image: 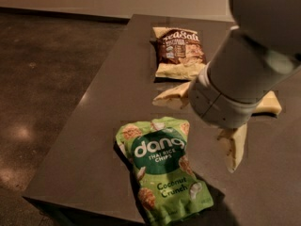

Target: Pick green rice chip bag

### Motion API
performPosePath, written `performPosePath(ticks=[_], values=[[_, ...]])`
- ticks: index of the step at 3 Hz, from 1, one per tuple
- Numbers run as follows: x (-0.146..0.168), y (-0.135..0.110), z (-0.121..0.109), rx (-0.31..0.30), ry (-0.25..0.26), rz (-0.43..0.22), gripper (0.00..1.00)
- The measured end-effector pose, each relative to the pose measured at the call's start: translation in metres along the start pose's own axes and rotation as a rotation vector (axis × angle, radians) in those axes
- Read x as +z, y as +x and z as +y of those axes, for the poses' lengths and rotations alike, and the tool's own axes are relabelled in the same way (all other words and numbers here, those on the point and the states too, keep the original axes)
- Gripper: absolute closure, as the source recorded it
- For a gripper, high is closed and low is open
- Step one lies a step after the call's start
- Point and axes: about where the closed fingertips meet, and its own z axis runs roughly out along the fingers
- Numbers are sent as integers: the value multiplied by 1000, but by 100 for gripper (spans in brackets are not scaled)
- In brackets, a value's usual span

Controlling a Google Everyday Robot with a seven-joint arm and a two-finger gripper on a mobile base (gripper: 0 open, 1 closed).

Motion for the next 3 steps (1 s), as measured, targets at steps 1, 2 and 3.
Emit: performPosePath(ticks=[1, 2, 3], values=[[11, -18, -3, -153, -17, -4, 0], [22, -27, -5, -259, -51, -4, 0], [32, -31, -6, -344, -85, 13, 0]])
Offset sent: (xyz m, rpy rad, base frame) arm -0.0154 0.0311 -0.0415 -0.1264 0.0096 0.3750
